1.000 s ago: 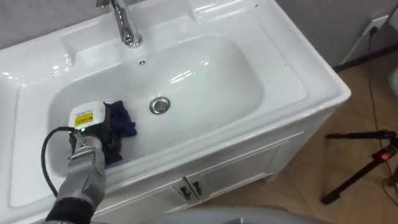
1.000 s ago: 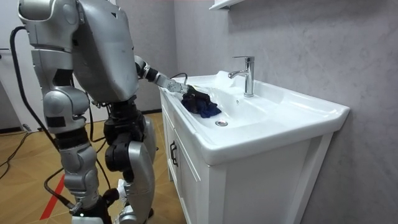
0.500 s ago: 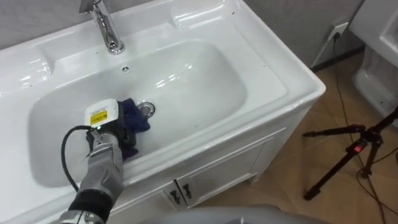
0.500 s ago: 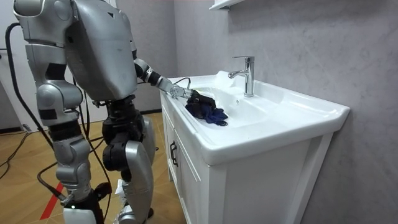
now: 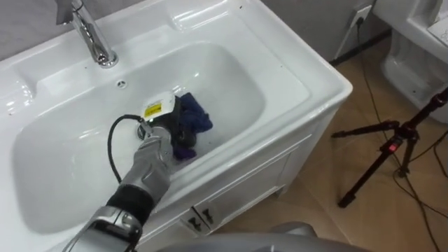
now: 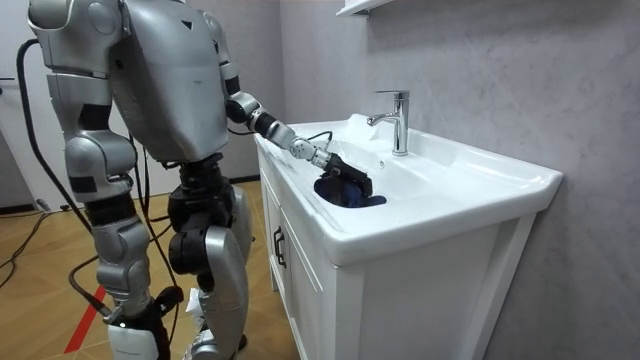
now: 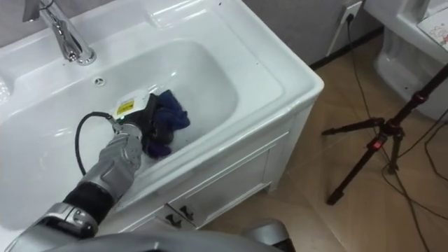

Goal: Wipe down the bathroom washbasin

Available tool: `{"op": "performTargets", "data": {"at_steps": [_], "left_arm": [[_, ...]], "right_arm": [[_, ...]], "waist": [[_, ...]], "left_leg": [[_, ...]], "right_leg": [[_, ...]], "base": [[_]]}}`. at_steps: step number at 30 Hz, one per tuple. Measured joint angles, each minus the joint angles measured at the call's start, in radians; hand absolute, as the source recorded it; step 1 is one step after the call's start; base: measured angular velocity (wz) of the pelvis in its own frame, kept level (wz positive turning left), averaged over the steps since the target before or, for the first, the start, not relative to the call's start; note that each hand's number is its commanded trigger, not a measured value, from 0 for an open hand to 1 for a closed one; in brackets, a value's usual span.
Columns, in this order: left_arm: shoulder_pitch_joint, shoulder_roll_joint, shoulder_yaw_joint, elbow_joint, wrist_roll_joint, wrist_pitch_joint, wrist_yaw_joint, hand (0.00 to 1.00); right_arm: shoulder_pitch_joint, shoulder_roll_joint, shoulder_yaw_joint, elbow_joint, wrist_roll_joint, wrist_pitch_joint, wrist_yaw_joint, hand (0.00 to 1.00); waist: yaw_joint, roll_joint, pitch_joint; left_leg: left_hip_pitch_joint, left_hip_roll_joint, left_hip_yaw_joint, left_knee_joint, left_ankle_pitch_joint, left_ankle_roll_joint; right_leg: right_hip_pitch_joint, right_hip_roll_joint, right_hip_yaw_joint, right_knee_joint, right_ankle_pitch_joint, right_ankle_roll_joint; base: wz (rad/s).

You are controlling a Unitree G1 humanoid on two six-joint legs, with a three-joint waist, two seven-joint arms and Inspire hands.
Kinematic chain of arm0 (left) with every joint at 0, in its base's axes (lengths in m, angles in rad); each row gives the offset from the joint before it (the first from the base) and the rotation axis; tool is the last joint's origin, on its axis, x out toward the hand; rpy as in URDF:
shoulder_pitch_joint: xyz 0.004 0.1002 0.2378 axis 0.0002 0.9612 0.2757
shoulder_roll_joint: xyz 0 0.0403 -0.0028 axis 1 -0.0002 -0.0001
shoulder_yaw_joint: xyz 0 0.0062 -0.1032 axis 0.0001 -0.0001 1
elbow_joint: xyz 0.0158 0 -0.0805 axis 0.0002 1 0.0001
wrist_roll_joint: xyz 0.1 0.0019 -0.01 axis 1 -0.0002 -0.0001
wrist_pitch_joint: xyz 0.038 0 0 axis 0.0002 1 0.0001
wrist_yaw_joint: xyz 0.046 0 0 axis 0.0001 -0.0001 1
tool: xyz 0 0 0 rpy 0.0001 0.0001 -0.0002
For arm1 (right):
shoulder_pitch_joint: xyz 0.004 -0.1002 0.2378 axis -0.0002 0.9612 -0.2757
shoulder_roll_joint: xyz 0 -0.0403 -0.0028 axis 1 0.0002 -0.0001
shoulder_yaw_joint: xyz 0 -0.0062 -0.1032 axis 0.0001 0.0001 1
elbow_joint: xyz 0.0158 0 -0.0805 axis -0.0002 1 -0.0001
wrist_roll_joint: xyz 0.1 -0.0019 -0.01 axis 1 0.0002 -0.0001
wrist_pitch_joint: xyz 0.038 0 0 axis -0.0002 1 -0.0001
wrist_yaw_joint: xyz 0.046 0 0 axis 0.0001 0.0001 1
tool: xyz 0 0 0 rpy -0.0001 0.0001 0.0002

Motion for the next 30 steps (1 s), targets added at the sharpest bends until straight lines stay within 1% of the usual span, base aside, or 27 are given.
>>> {"op": "performTargets", "data": {"at_steps": [1,3,5,8,9,10,11,14,17,25,28,30], "left_arm": [[-0.01,0.0,-0.004,-0.01,-0.004,0.002,-0.009,1.0],[-0.031,-0.004,-0.026,-0.053,-0.03,0.002,-0.031,1.0],[-0.031,-0.009,-0.033,-0.09,-0.047,0.002,-0.045,1.0],[-0.035,-0.01,-0.033,-0.141,-0.068,0.004,-0.065,1.0],[-0.036,-0.007,-0.035,-0.159,-0.083,0.005,-0.068,1.0],[-0.04,-0.006,-0.04,-0.195,-0.113,0.005,-0.071,1.0],[-0.05,-0.007,-0.049,-0.209,-0.125,0.005,-0.074,1.0],[-0.079,-0.004,-0.051,-0.211,-0.139,0.005,-0.089,1.0],[-0.09,-0.005,-0.051,-0.211,-0.149,0.004,-0.091,1.0],[-0.09,-0.005,-0.052,-0.228,-0.158,0.002,-0.091,1.0],[-0.09,-0.005,-0.051,-0.232,-0.16,0.001,-0.091,1.0],[-0.09,-0.005,-0.05,-0.232,-0.158,0.001,-0.095,1.0]], "right_arm": [[-0.008,0.0,0.001,0.0,-0.001,0.0,0.0,0.0],[-0.027,0.0,0.017,0.009,-0.001,-0.001,-0.001,0.0],[-0.04,0.0,0.019,0.022,0.0,-0.004,-0.003,0.0],[-0.046,0.0,0.032,0.032,0.006,-0.009,-0.004,0.0],[-0.05,-0.001,0.037,0.031,0.01,-0.01,-0.004,0.0],[-0.05,-0.002,0.038,0.032,0.008,-0.01,-0.004,0.0],[-0.051,-0.001,0.038,0.041,0.007,-0.01,-0.002,0.0],[-0.057,-0.001,0.039,0.062,0.005,-0.012,-0.001,0.0],[-0.06,-0.001,0.04,0.067,0.005,-0.012,-0.001,0.0],[-0.059,-0.001,0.058,0.067,0.007,-0.012,-0.001,0.0],[-0.058,-0.001,0.058,0.067,0.006,-0.011,0.002,0.0],[-0.057,-0.001,0.058,0.067,0.007,-0.011,0.006,0.0]], "waist": [[-0.001,0.001,0.0005],[-0.004,0.004,0.0055],[-0.014,0.006,0.0092],[-0.02,0.016,0.0114],[-0.021,0.02,0.0095],[-0.022,0.022,0.0126],[-0.022,0.023,0.0129],[-0.022,0.022,0.0136],[-0.022,0.021,0.0144],[-0.022,0.02,0.0149],[-0.021,0.018,0.0165],[-0.019,0.015,0.0184]], "left_leg": [[-0.003,0.0,0.0,0.0,0.0,0.0],[-0.007,0.0,0.0,-0.001,0.0,0.0],[-0.007,0.001,0.0,-0.001,0.0,0.0],[-0.014,0.002,0.0,0.0,0.0,0.0],[-0.02,0.002,0.0,0.001,0.0,0.0],[-0.025,0.001,0.0,0.001,0.0,0.0],[-0.029,0.001,-0.001,0.001,0.0,0.0],[-0.032,0.0,-0.001,0.001,0.0,0.0],[-0.033,-0.001,-0.001,0.001,0.0,0.0],[-0.037,-0.001,0.0,0.001,0.0,0.0],[-0.035,-0.001,0.003,0.001,0.0,0.0],[-0.035,-0.001,0.014,0.001,0.0,0.0]], "right_leg": [[-0.004,0.0,0.0,0.001,0.0,0.0],[-0.012,0.0,0.003,0.006,0.0,0.0],[-0.012,0.001,0.003,0.009,0.0,0.0],[-0.019,0.002,0.002,0.012,0.0,0.0],[-0.025,0.001,0.001,0.012,0.0,0.0],[-0.032,-0.001,-0.001,0.012,0.0,0.0],[-0.034,-0.001,-0.002,0.012,0.0,0.0],[-0.034,-0.002,-0.002,0.012,0.0,0.0],[-0.035,-0.003,-0.003,0.012,0.0,0.0],[-0.045,-0.004,-0.004,0.015,0.0,0.0],[-0.045,-0.004,-0.001,0.015,0.0,0.0],[-0.044,-0.003,0.001,0.015,0.0,0.0]], "base": [[-0.04],[-0.05],[0.02],[0.0],[0.03],[0.07],[0.05],[0.0],[0.0],[0.0],[-0.02],[-0.04]]}}
